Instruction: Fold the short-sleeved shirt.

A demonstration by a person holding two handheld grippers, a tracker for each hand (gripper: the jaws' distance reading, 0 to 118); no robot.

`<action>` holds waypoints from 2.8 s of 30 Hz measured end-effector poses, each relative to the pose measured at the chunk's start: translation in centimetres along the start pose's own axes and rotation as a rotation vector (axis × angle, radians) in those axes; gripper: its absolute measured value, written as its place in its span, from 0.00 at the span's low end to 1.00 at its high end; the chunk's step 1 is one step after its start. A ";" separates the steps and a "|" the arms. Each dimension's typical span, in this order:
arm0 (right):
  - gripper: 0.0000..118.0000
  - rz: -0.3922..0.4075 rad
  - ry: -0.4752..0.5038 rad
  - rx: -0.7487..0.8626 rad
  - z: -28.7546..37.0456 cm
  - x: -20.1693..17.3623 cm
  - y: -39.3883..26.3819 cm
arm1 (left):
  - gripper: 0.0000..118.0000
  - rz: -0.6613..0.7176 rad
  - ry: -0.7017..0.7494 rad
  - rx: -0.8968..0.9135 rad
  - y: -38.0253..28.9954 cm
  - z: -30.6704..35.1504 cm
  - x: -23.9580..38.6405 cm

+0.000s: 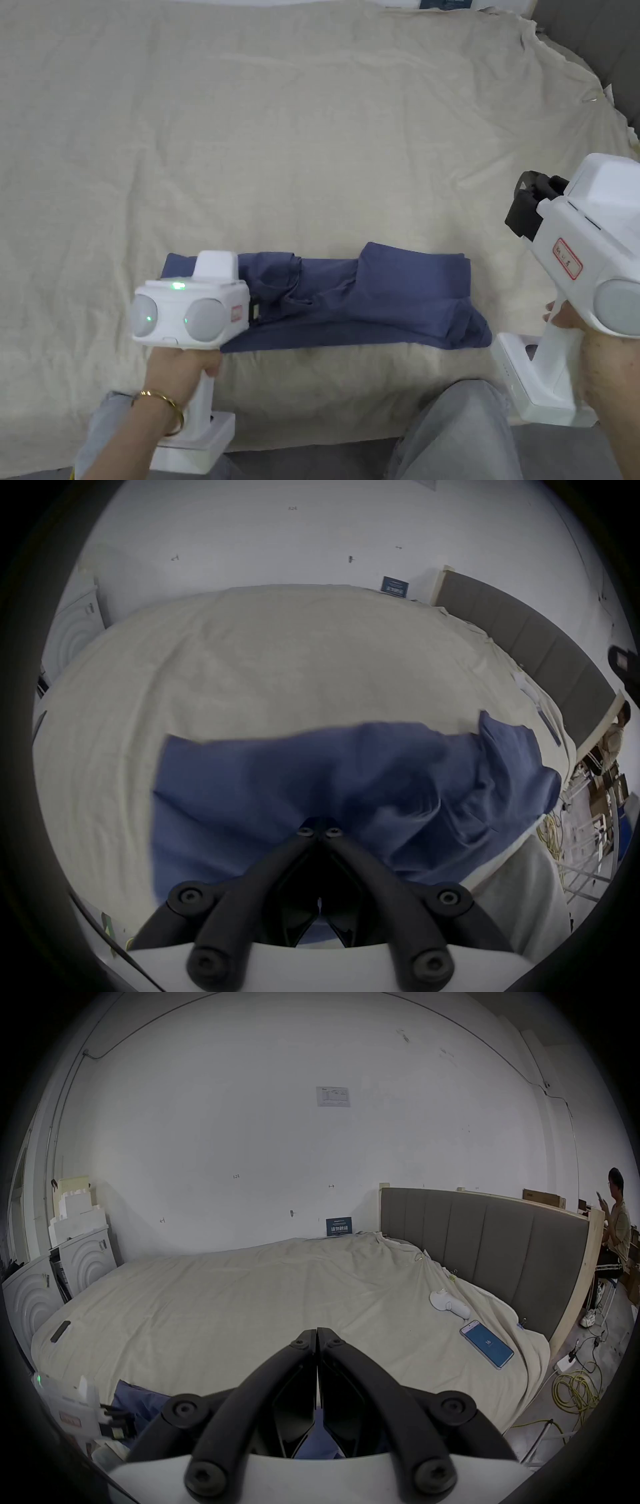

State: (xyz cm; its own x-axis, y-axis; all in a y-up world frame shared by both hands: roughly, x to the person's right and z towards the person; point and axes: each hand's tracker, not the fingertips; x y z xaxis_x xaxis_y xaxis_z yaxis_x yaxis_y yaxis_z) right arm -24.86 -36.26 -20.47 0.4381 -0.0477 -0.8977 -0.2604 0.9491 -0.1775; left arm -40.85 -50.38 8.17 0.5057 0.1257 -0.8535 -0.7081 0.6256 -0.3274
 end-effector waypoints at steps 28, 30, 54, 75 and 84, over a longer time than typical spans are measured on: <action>0.00 -0.015 0.022 0.015 0.7 -0.2 0.3 | 0.00 0.127 -0.274 0.291 6.6 7.8 -2.5; 0.00 -0.020 0.025 0.019 0.7 -0.2 0.4 | 0.00 0.149 -0.276 0.298 7.6 8.7 -4.2; 0.00 0.027 0.019 -0.018 -0.7 -2.0 0.3 | 0.95 0.479 -0.543 -0.226 3.0 2.0 -18.1; 0.00 0.054 -0.013 -0.080 -2.0 -2.2 -1.1 | 0.21 0.438 -0.620 -0.281 3.6 -1.9 -17.0; 0.00 0.050 0.018 -0.086 -2.1 -2.3 -1.6 | 0.09 0.310 -0.337 -0.242 5.6 1.4 -13.2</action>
State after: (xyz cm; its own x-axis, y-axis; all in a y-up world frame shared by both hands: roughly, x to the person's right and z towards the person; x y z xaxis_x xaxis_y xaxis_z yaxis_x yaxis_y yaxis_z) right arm -27.27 -38.32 -19.00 0.4073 -0.0078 -0.9133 -0.3549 0.9200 -0.1661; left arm -50.78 -47.44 18.19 0.3566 0.5430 -0.7603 -0.9234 0.3285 -0.1985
